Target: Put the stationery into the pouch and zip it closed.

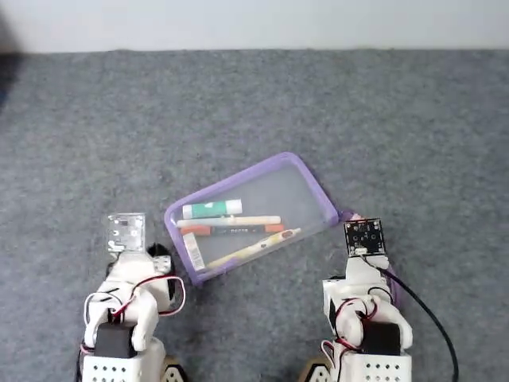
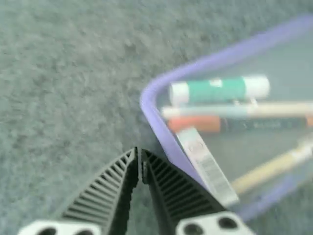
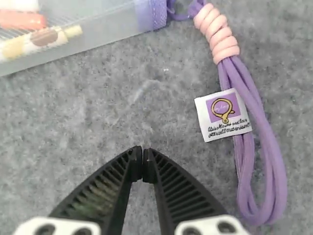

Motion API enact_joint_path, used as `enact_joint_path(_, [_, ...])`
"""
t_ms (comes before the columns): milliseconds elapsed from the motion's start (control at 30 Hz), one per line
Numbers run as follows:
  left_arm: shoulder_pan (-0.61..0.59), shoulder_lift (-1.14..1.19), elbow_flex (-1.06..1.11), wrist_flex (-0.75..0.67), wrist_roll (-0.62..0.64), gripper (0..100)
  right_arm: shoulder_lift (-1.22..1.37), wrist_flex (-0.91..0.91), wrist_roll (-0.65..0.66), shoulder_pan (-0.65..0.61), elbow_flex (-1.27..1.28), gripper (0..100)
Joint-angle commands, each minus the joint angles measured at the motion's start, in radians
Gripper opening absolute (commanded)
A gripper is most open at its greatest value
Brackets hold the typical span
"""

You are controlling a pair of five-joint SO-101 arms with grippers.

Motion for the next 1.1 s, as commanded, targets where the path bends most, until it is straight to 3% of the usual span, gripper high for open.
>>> enact_joint_path(0, [0.011, -0.011, -0.005, 0.091, 0.002, 1, -0.008, 0.005, -0.008, 0.004, 0.018, 0.8])
enact_joint_path(1067, [0.011, -0.012, -0.005, 0.115, -0.002, 1, -0.008, 0.005, -0.009, 0.007, 0.018, 0.8])
